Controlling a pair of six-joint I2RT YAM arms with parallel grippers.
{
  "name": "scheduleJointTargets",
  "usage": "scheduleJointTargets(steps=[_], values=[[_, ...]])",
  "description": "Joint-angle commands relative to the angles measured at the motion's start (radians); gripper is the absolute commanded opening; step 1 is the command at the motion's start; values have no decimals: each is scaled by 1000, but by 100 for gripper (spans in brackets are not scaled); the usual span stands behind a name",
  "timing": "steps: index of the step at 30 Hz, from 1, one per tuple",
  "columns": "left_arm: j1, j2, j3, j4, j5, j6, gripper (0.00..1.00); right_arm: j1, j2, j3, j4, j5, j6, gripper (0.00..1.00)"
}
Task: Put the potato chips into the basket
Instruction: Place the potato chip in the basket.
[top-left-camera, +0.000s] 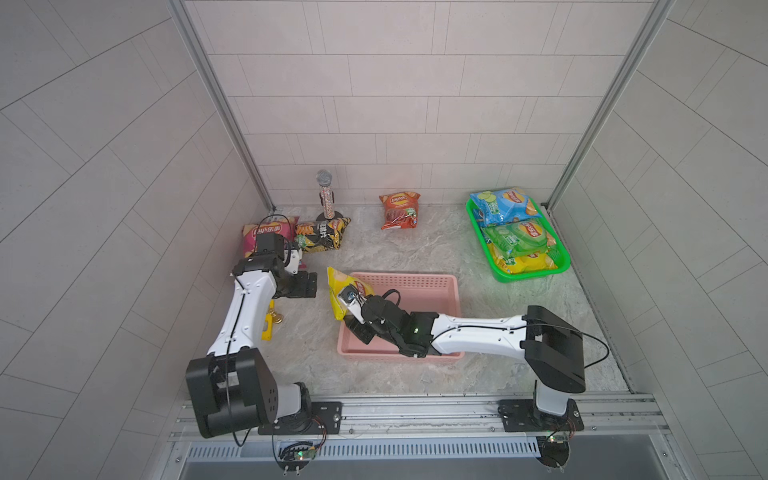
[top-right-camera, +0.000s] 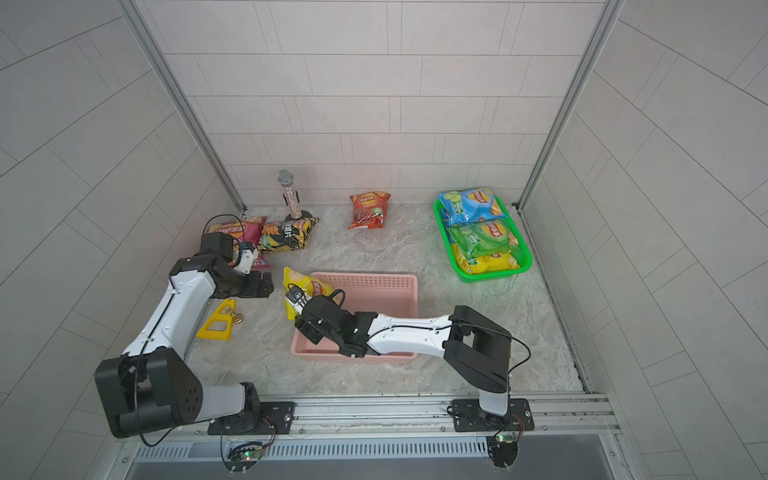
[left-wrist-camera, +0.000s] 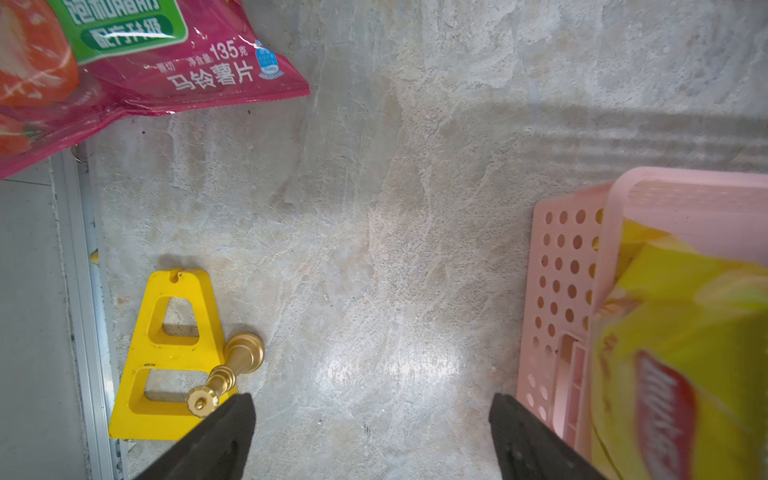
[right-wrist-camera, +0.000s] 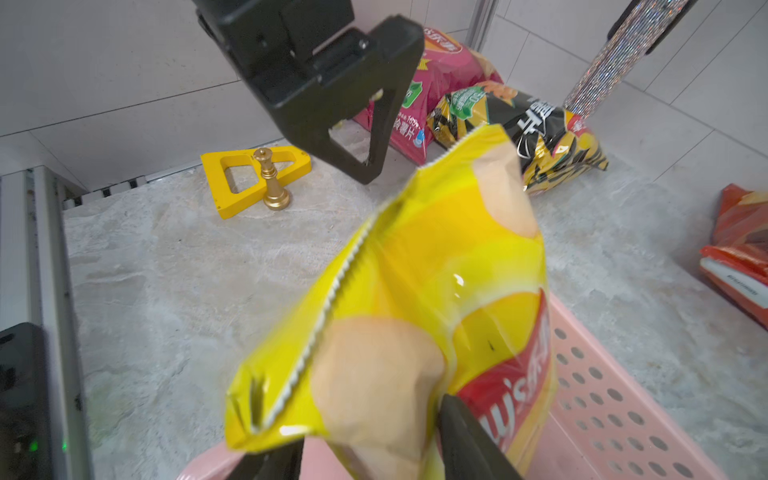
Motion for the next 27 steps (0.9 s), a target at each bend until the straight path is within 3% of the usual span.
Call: scheduleJointTargets(steps=[1,6,10,14,16,17,27], values=[[2,-1,-3,-13,16,7,95,4,-99,-9,-78,-26,32,60],[1,1,-5,-11,23,9,95,-3,-194,-48,-145,-52,75,63],[1,-3,-9,-12,45,20,95,-68,-251,-94,-205,-64,163,62],[1,1,-14,-14,85,32,95,-134,-252,-115,-287,-73,210,45],[1,2,-14,-15,94,36,95,-152,-234,-112,-318,-69,225,22],[0,3,-14,-15,97,37,95,-158,-223,-114,-322,-74,233,16],[1,7,-25,-21,136,52,95,-160,-48,-90,-321,-110,256,20]])
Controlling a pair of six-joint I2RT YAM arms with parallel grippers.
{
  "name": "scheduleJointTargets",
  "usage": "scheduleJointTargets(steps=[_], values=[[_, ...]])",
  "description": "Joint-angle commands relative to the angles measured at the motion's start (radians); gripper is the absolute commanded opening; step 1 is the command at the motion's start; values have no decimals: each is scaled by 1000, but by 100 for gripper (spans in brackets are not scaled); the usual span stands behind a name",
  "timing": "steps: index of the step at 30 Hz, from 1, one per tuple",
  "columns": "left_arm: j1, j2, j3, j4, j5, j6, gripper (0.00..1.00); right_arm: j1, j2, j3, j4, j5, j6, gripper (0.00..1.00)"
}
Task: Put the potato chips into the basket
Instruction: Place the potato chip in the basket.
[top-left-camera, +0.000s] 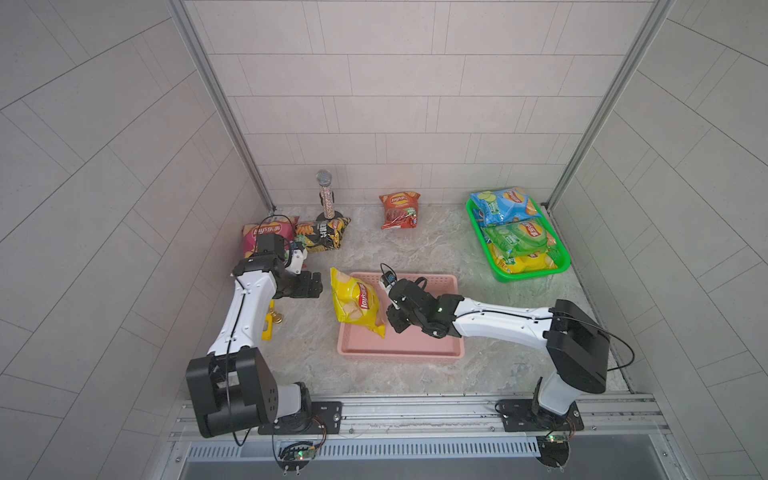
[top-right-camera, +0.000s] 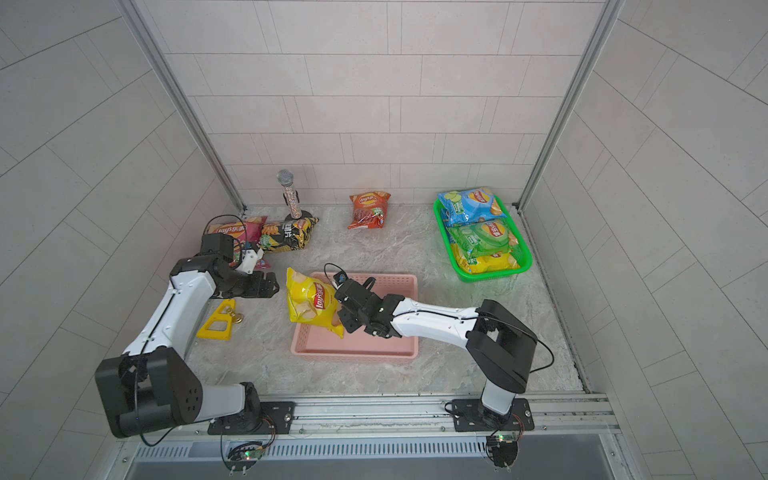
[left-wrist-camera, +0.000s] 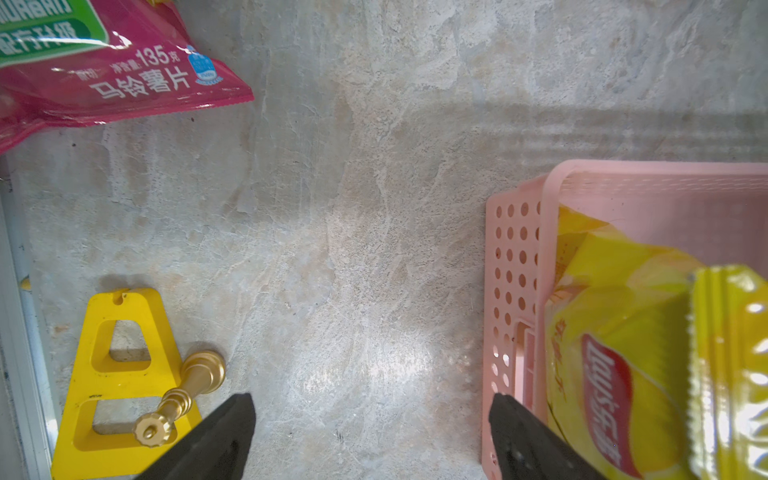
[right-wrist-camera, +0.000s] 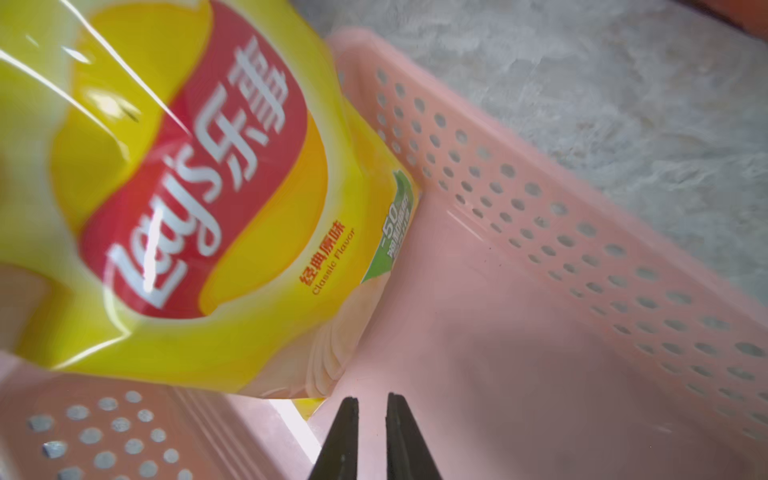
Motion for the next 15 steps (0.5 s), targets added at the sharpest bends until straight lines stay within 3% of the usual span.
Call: scheduleJointTargets(steps=[1,15], values=[[1,6,-16,-21,37,24,95,12,36,13,-13,-21,20,21],[1,10,-15,-27,59,33,95,67,123,51,30,-106,2,23]])
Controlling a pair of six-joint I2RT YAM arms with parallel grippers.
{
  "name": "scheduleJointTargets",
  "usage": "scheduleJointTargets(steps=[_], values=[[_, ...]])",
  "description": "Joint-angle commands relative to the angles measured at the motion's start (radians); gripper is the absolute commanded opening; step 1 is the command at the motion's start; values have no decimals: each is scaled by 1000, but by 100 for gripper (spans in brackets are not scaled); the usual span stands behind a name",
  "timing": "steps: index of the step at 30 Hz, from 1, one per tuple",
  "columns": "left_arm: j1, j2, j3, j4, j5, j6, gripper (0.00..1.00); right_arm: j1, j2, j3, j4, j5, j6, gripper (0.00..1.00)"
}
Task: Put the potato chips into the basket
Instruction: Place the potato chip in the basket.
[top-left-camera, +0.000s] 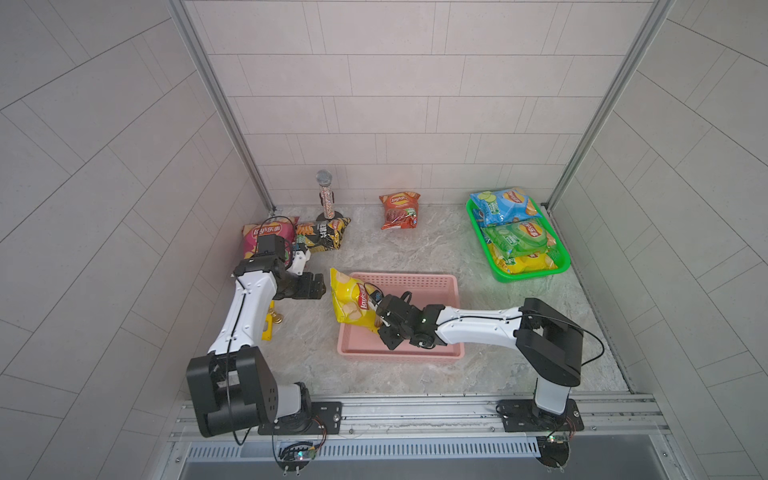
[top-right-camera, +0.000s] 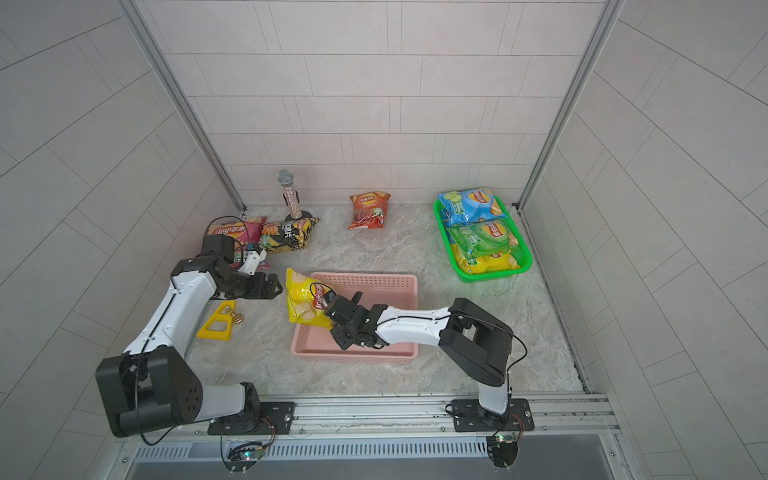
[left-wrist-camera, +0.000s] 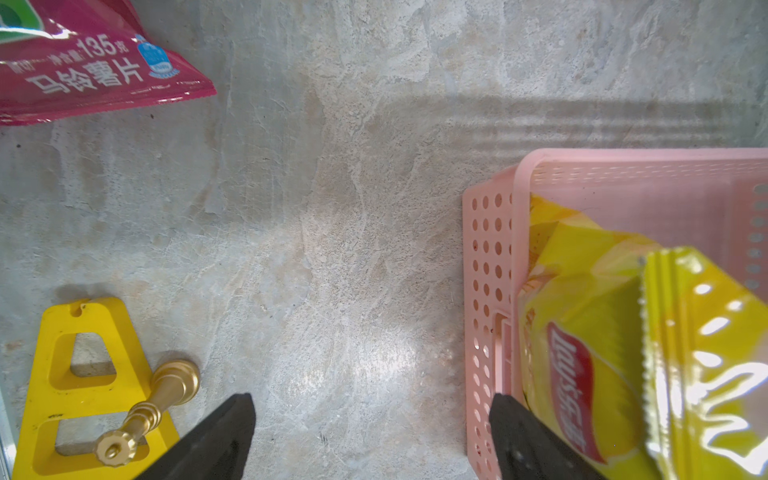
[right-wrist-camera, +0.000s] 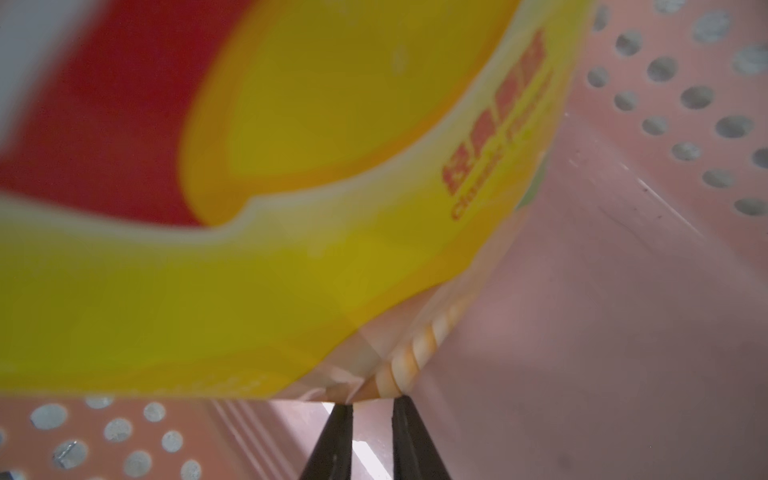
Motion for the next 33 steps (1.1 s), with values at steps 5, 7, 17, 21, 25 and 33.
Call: scheduleJointTargets(steps=[5,7,17,21,25,33], values=[[1,8,-8,-19,7,14,95,13,12,25,44,-111,-22,24],[1,8,-8,-20,6,14,95,12,-2,6,73,-163,-27,24],[2,-1,-11,-18,0,15,95,-28,-65,-36,76,-217,-15,30],[1,0,-11,-17,0,15,95,-60,-133,-60,19,-178,-46,37],[1,1,-9,-15,-5,13,95,-93,-191,-77,-7,-155,-58,41],[1,-16,-11,-7,-40,2,95,-183,-255,-16,-62,-59,-8,52]])
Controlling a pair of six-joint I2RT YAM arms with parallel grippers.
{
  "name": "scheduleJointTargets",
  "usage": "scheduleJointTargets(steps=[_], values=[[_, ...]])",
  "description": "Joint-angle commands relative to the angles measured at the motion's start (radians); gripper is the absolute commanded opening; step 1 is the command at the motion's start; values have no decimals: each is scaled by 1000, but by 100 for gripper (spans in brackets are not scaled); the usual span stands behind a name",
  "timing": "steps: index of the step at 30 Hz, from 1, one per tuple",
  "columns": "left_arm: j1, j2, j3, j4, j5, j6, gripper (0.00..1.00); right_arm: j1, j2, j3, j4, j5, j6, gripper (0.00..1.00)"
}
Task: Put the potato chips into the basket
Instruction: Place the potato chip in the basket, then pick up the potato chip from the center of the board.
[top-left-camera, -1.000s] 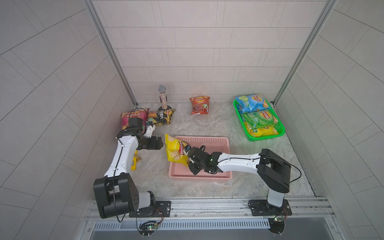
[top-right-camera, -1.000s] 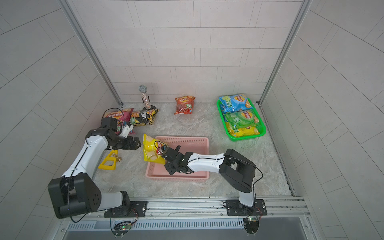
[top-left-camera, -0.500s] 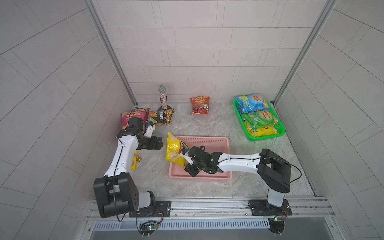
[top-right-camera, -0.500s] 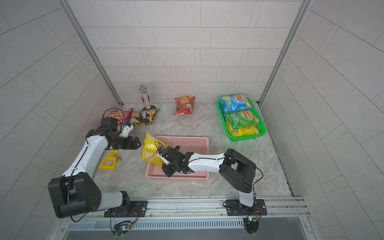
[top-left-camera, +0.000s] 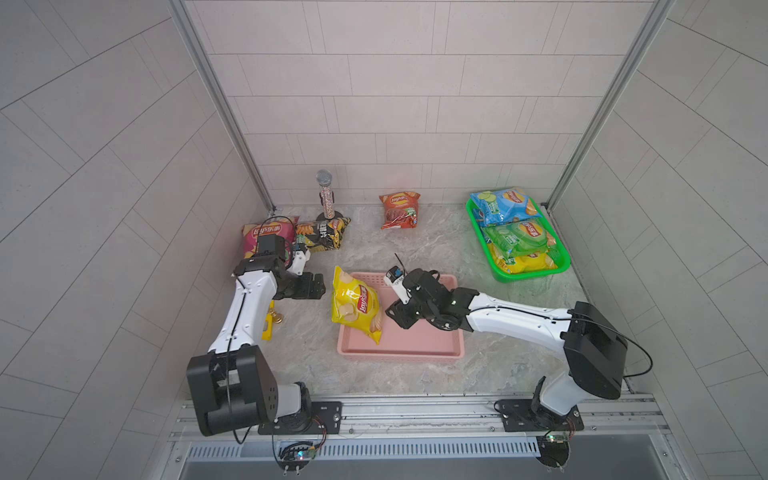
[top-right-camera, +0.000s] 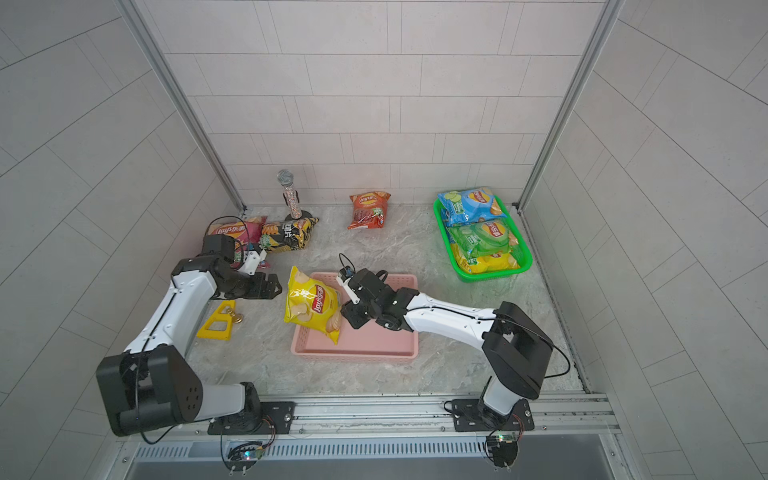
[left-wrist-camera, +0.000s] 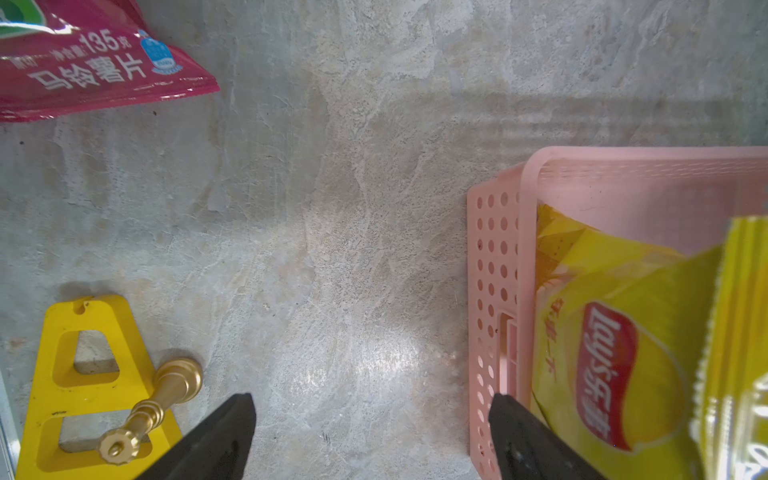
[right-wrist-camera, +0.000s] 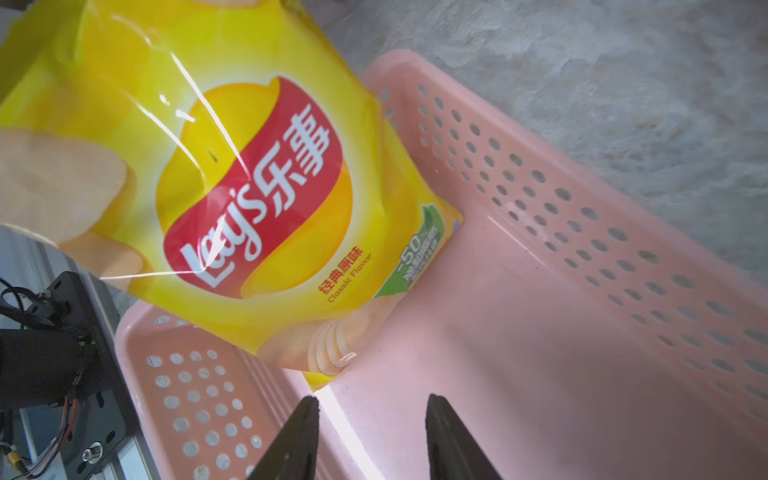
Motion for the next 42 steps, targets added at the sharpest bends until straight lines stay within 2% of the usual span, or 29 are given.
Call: scheduleJointTargets(steps=[1,4,7,10,18,26,33,36,42], values=[[1,-23,-12,-2,-37,-2,95,-42,-21,70,-81,90,21,54],[2,-33,-13,9,-67,-12,95,-123,3,185,-176,117,59,56],[1,-42,-19,16,-76,-15,95,-209,37,277,-226,94,101,57],[1,-47,-25,17,-73,-14,95,-291,85,364,-241,61,132,66],[1,-52,-32,17,-57,-5,95,-461,365,670,-272,-148,235,70],[1,-47,-35,18,-53,-3,95,-530,632,952,-287,-190,254,70],[1,-38,-36,18,-55,-1,95,-557,847,1227,-374,-228,229,62],[1,-34,-36,18,-57,-1,95,-557,898,1293,-401,-220,219,60],[1,-31,-35,18,-58,-2,95,-557,935,1312,-421,-167,179,60]])
